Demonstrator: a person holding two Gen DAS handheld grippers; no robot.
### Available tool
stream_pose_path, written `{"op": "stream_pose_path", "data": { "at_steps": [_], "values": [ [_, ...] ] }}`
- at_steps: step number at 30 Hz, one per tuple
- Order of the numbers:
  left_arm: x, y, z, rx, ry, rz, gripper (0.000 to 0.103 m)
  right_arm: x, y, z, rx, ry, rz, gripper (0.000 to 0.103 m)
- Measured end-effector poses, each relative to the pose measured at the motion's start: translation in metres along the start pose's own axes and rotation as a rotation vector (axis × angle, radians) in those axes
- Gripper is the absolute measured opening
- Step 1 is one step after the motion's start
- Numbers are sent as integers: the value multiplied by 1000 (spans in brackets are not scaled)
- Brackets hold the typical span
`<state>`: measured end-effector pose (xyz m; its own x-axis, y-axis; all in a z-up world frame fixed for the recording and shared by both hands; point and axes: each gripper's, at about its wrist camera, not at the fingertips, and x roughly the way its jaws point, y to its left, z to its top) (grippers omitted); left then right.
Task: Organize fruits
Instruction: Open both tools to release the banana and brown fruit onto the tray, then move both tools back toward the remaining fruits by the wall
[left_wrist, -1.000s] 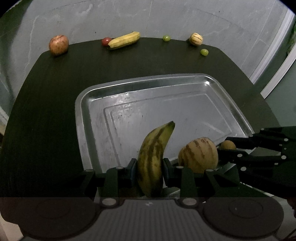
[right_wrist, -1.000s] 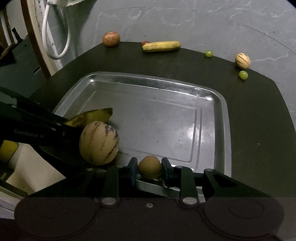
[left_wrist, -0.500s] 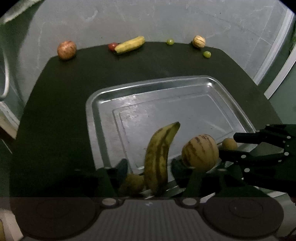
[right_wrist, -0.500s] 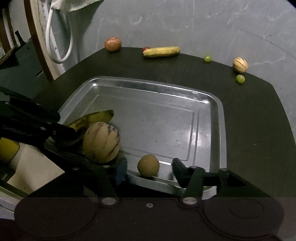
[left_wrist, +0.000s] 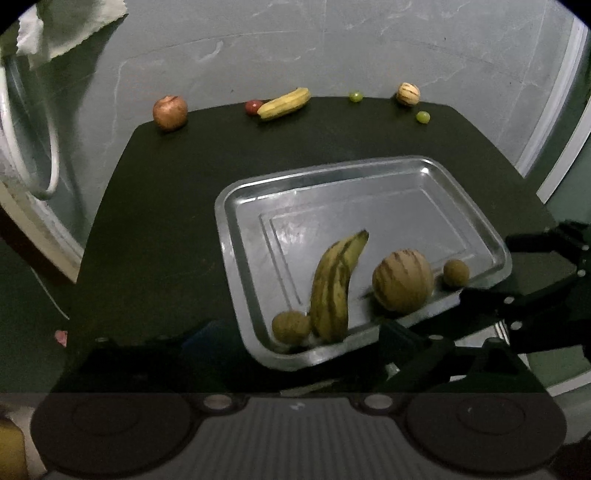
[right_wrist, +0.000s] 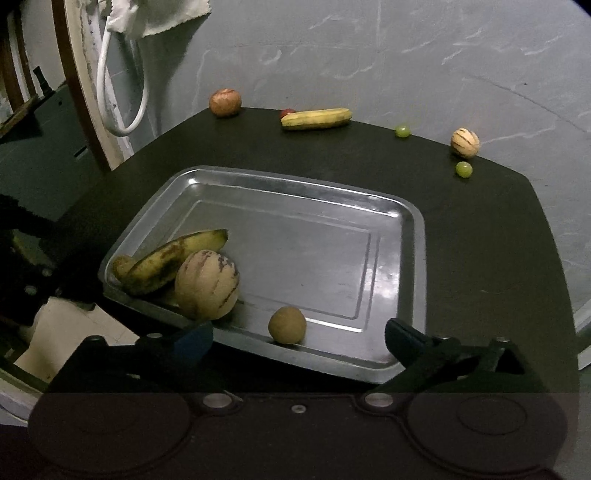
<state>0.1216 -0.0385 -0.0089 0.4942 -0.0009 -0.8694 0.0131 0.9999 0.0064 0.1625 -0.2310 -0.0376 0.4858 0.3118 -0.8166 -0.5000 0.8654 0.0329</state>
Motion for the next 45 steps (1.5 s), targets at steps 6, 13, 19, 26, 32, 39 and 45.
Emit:
{"op": "stream_pose_path", "data": {
  "at_steps": [6, 13, 19, 26, 32, 39, 45],
  "values": [
    [-6, -2, -8, 6, 45, 16, 102, -10, -6, -2, 3, 9, -42, 102],
    [-4, 0, -12, -30, 105, 40, 102, -22, -20, -11, 41, -4, -83, 102],
    [-6, 2, -13, -56, 139, 64, 102, -29, -31, -11, 89, -28, -92, 102],
    [-15, -2, -1, -34, 117, 93, 102, -33, -36, -8, 114, -60, -99, 102],
    [-16, -4, 11, -24, 93, 103, 102, -35, -46, -7, 142, -86, -118, 102],
    [-11, -5, 24, -46, 64, 115, 102, -36, -55, -5, 176, -123, -130, 102],
    [-6, -2, 41, -64, 33, 122, 102, -29, -63, 3, 189, -136, -122, 102]
  ]
}}
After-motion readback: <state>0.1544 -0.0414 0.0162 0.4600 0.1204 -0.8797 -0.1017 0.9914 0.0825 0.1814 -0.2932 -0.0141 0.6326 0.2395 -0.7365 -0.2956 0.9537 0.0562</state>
